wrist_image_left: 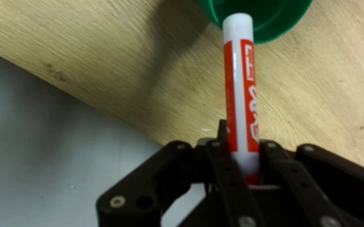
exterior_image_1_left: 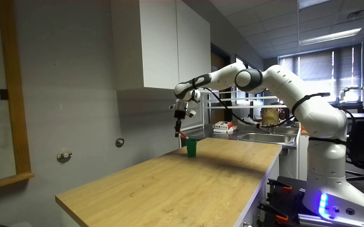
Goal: Put the marker in the cup
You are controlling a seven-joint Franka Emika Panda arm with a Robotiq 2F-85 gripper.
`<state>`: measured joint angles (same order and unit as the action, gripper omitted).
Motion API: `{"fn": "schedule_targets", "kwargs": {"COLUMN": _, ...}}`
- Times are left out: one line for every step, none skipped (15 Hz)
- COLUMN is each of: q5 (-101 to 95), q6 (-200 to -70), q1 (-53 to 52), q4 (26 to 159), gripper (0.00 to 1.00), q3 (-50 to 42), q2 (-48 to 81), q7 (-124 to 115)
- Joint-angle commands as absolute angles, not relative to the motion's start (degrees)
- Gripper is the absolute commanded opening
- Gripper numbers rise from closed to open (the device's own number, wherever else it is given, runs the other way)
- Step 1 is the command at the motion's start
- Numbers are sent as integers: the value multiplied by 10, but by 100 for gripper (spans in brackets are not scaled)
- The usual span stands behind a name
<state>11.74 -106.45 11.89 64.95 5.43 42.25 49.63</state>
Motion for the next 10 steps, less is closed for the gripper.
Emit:
{"fn": "schedule_targets", "kwargs": {"q5": 136, "q6": -1083, "q1": 127, "q4": 687, "gripper": 6, "q3": 67, "q2": 409, "q7": 513}}
{"fn": "schedule_targets", "kwargs": {"q5": 137, "q6": -1086, "q1": 127, "q4": 693, "gripper": 6, "q3": 67, "q2": 407, "q7": 514}}
{"fn": "schedule_targets", "kwargs": {"q5": 138, "q6": -1089, "q1": 127, "q4": 697, "gripper": 6, "q3": 67, "q2": 406, "q7": 514}}
{"fn": "schedule_targets", "kwargs": {"q5": 138, "q6": -1092, "q1": 127, "q4": 701, "gripper": 5, "q3": 67, "q2": 406, "q7": 515}}
{"fn": "schedule_targets", "kwargs": {"q5": 139, "q6": -1093, "q1": 128, "q4": 704, "gripper": 5, "q3": 68, "q2": 405, "q7": 515}}
{"fn": "schedule_targets", "kwargs": {"q5": 140, "q6": -1095, "q1": 129, "q4": 706, "gripper": 5, "q3": 68, "q2": 404, "q7": 516}}
{"fn": "schedule_targets", "kwargs": {"q5": 142, "q6": -1097, "q1": 129, "q4": 709, "gripper": 5, "q3": 68, "q2": 403, "q7": 518}}
{"fn": "schedule_targets", "kwargs": {"q5": 144, "q6": -1099, "q1": 130, "q4": 711, "gripper": 5, "q3": 69, "q2": 402, "q7": 519}}
{"fn": "schedule_targets", "kwargs": {"q5": 146, "q6": -1101, "q1": 130, "q4": 714, "gripper": 5, "q3": 69, "q2": 400, "q7": 521}}
{"fn": "schedule_targets", "kwargs": {"q5": 148, "q6": -1104, "q1": 130, "q4": 716, "gripper": 5, "q3": 70, "q2": 397, "q7": 522}}
